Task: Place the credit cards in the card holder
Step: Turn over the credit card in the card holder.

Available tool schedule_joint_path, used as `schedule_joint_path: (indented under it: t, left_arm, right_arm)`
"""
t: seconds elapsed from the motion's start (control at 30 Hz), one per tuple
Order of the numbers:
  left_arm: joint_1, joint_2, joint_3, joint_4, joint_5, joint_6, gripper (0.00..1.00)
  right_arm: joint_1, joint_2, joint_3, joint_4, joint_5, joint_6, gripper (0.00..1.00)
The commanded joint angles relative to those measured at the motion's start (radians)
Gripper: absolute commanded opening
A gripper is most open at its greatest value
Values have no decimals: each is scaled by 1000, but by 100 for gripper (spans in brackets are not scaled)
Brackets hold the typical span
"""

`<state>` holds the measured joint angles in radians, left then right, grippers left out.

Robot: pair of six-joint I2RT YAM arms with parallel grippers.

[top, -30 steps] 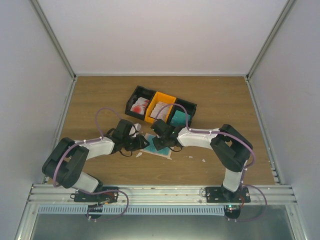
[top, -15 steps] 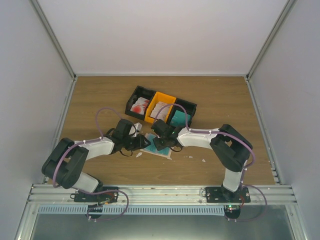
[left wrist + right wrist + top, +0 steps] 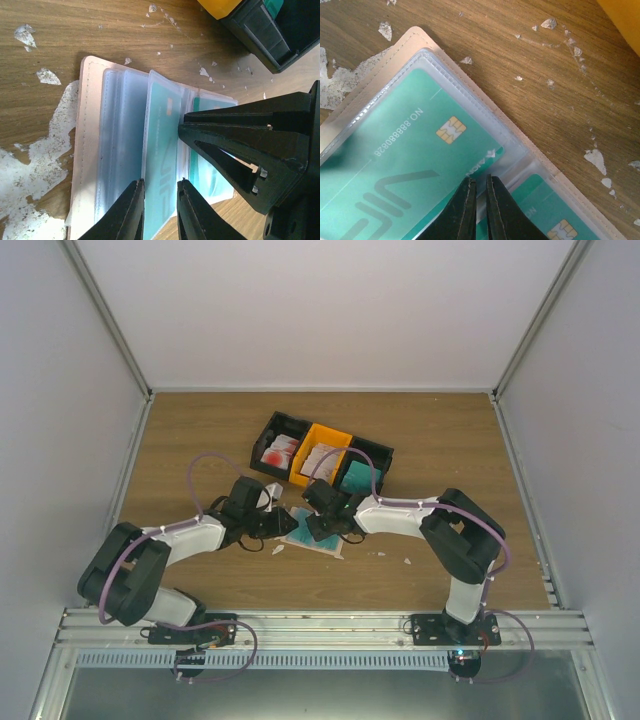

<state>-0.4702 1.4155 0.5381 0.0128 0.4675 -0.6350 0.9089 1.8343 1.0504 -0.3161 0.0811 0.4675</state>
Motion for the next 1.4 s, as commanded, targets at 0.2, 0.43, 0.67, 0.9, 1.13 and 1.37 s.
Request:
schedule_joint_path:
  t: [0.2,0.43,0.67,0.9,1.13,1.37]
  left_arm:
    - [5,36,-13,50,17,8,26]
    - [5,53,-17,63,30,6,27]
    - [4,60,-14,56,30,-5,24]
    - [8,10,-16,25,-36,-9,32]
    - [11,46,-20,55,21,3,22]
    - [11,60,-20,82,84,15,20]
  right_arm:
    - [7,40,-41,-31,0,4,8]
    - [5,44,-42,-29,-4,6,8]
    - [5,42,-44,-30,-4,10,8]
    - [6,46,-47,-29,-4,14,8]
    - [5,47,-49,-25,-4,26,6]
    - [6,43,-52,-24,-5,30,6]
